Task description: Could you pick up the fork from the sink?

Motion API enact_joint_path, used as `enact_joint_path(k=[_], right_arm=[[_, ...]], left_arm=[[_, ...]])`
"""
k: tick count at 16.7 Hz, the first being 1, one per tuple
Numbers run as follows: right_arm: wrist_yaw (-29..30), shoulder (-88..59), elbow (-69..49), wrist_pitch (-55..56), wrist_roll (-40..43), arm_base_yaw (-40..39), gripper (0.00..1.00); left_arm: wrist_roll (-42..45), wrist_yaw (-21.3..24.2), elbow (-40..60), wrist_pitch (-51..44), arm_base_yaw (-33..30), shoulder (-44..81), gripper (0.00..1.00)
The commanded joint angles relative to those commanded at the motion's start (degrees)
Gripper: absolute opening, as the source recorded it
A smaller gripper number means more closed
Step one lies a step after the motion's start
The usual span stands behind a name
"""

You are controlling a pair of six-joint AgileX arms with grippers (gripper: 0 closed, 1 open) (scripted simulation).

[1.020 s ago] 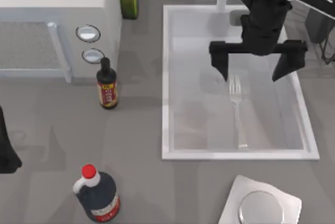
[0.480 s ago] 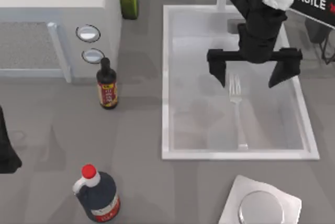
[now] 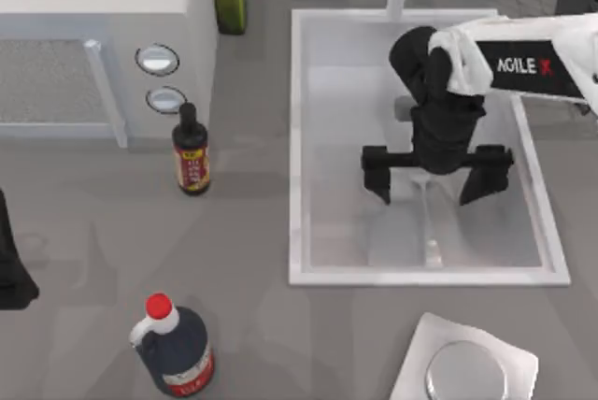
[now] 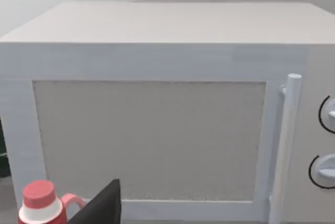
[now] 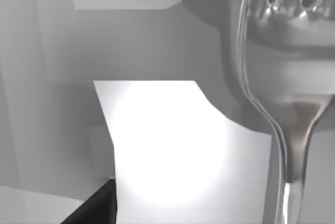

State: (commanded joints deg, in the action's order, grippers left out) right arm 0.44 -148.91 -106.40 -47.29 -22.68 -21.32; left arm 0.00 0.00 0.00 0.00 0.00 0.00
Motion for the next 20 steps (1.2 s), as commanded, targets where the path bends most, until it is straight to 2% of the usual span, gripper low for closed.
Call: enact_joint_path(k=[4, 17, 20], right_arm=[[0.0, -0.4, 0.3, 0.5, 0.0, 0.0, 1.00], [0.0, -0.4, 0.3, 0.5, 0.0, 0.0, 0.02], [0.0, -0.4, 0.3, 0.5, 0.0, 0.0, 0.00]], left_arm=[[0.0, 0.0, 0.0, 0.0, 0.0, 0.0, 1.00], [0.0, 0.0, 0.0, 0.0, 0.0, 0.0, 1.00], [0.0, 0.0, 0.0, 0.0, 0.0, 0.0, 1.00]])
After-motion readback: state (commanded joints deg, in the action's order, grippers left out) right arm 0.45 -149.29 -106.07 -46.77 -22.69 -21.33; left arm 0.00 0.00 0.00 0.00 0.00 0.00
